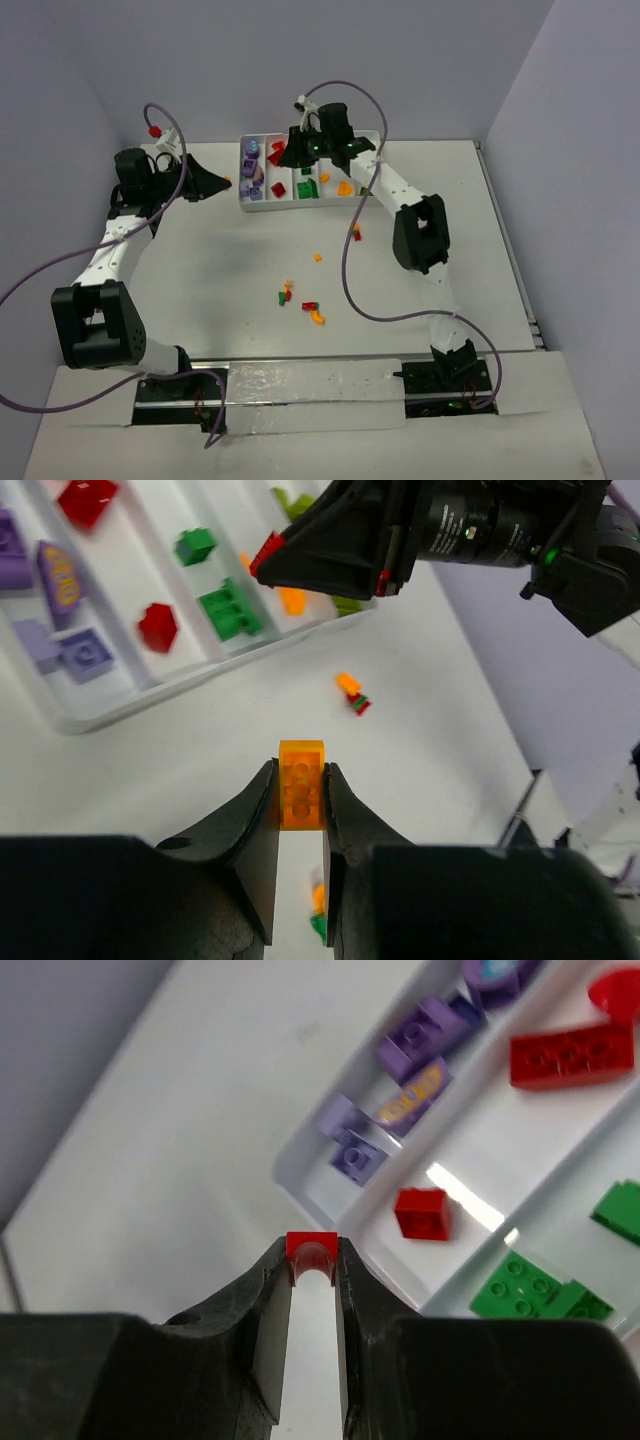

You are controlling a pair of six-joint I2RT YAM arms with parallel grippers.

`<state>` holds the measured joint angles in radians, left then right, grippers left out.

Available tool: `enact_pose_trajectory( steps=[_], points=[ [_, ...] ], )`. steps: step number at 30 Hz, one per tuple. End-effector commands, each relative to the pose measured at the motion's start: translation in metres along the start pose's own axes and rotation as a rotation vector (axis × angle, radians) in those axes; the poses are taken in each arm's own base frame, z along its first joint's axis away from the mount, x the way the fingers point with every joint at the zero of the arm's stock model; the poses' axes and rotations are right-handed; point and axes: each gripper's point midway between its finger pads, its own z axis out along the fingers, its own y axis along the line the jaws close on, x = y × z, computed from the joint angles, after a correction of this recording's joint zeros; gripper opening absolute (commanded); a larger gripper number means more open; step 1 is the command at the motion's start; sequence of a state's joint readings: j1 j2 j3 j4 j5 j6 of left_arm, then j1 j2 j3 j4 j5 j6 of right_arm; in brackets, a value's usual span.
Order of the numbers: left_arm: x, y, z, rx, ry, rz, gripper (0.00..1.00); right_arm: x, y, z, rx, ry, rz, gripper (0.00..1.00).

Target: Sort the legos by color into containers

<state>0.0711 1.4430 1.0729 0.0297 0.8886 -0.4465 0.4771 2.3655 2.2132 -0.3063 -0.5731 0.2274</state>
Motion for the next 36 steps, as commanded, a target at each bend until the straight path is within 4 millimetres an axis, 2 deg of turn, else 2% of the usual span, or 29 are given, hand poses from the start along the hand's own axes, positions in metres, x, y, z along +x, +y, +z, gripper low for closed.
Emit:
enact_pose_trajectory(
  steps=[1, 5, 8, 10, 11, 13, 16, 17, 21, 25, 28, 29, 31, 33, 34, 36],
  points=[
    [-0.005, 0.018, -0.014, -0.171, 0.003, 0.094, 0.00, 0.006, -0.022, 0.020, 0.154, 0.011, -0.071, 0.00],
    [-0.002, 0.022, -0.016, -0.198, 0.014, 0.107, 0.00, 0.013, -0.036, 0.035, 0.183, -0.014, -0.064, 0.03],
    [-0.004, 0.025, -0.018, -0.224, 0.005, 0.115, 0.00, 0.018, -0.042, 0.044, 0.193, -0.026, -0.057, 0.10],
    [-0.004, 0.029, -0.019, -0.245, 0.002, 0.110, 0.00, 0.017, -0.044, 0.047, 0.203, -0.039, -0.054, 0.24],
    [-0.005, 0.031, -0.019, -0.259, -0.001, 0.107, 0.00, 0.019, -0.045, 0.049, 0.206, -0.039, -0.055, 0.26],
    [-0.006, 0.037, -0.020, -0.294, -0.009, 0.101, 0.00, 0.018, -0.047, 0.051, 0.211, -0.043, -0.051, 0.42],
    [-0.007, 0.040, -0.018, -0.303, -0.016, 0.097, 0.00, 0.014, -0.046, 0.050, 0.213, -0.061, -0.060, 0.57],
    [-0.008, 0.042, -0.018, -0.309, -0.019, 0.097, 0.00, 0.012, -0.046, 0.050, 0.209, -0.066, -0.062, 0.66],
    [-0.009, 0.040, -0.011, -0.287, -0.011, 0.129, 0.00, 0.003, -0.034, 0.048, 0.168, -0.082, -0.064, 0.77],
    [-0.013, 0.032, 0.002, -0.256, -0.001, 0.200, 0.00, -0.015, -0.016, 0.038, 0.117, -0.117, -0.070, 0.82],
    [-0.014, 0.025, 0.019, -0.243, 0.017, 0.247, 0.00, -0.036, 0.001, 0.022, 0.086, -0.148, -0.082, 0.83],
    [-0.016, 0.026, 0.024, -0.251, 0.024, 0.276, 0.00, -0.045, 0.007, 0.011, 0.078, -0.162, -0.083, 0.83],
    [-0.010, 0.011, 0.047, -0.231, 0.041, 0.339, 0.00, -0.060, 0.012, -0.013, 0.068, -0.186, -0.052, 0.84],
    [-0.008, 0.007, 0.063, -0.224, 0.048, 0.368, 0.00, -0.074, 0.008, -0.040, 0.068, -0.215, -0.013, 0.85],
    [-0.008, 0.006, 0.073, -0.222, 0.055, 0.382, 0.00, -0.081, 0.000, -0.061, 0.080, -0.232, 0.015, 0.87],
    [-0.010, 0.005, 0.092, -0.220, 0.059, 0.394, 0.00, -0.084, -0.012, -0.095, 0.108, -0.246, 0.048, 0.90]
  ],
)
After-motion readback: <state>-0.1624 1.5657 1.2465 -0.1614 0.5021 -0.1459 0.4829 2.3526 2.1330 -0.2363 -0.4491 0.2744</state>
